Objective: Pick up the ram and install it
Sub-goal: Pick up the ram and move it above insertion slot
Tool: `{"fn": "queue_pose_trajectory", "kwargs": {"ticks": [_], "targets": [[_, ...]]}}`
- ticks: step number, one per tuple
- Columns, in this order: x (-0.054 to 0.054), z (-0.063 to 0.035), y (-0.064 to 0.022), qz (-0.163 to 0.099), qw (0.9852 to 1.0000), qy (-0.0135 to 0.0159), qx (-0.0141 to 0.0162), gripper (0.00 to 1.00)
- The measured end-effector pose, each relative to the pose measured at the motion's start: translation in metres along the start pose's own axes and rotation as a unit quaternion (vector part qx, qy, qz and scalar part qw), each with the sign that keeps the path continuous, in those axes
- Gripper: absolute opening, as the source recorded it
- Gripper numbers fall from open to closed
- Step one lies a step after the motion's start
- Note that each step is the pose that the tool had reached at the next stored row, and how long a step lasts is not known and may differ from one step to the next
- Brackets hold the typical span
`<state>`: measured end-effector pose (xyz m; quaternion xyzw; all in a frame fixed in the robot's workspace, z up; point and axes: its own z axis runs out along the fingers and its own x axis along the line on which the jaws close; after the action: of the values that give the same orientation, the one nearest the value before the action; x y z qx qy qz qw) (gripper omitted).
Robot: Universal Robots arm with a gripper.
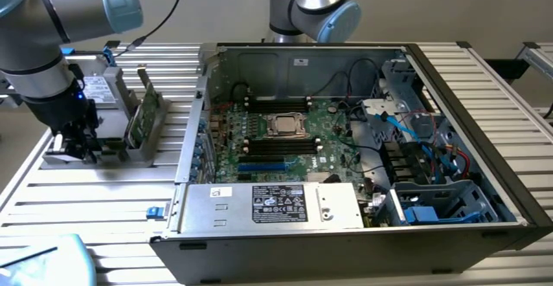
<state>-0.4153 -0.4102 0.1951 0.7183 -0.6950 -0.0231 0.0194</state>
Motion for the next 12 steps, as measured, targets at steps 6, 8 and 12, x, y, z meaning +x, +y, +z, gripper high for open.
{"fn": "queue_pose_trajectory", "kwargs": {"ticks": [6, 8, 12], "targets": [[-0.0007, 0.0, 0.0002, 0.0, 1.0, -0.0004, 0.0, 0.37], [-0.0007, 0.0, 0.0002, 0.0, 1.0, -0.0004, 0.0, 0.37], [-0.0007, 0.0, 0.0003, 0.0, 1.0, -0.0005, 0.0, 0.37]]}}
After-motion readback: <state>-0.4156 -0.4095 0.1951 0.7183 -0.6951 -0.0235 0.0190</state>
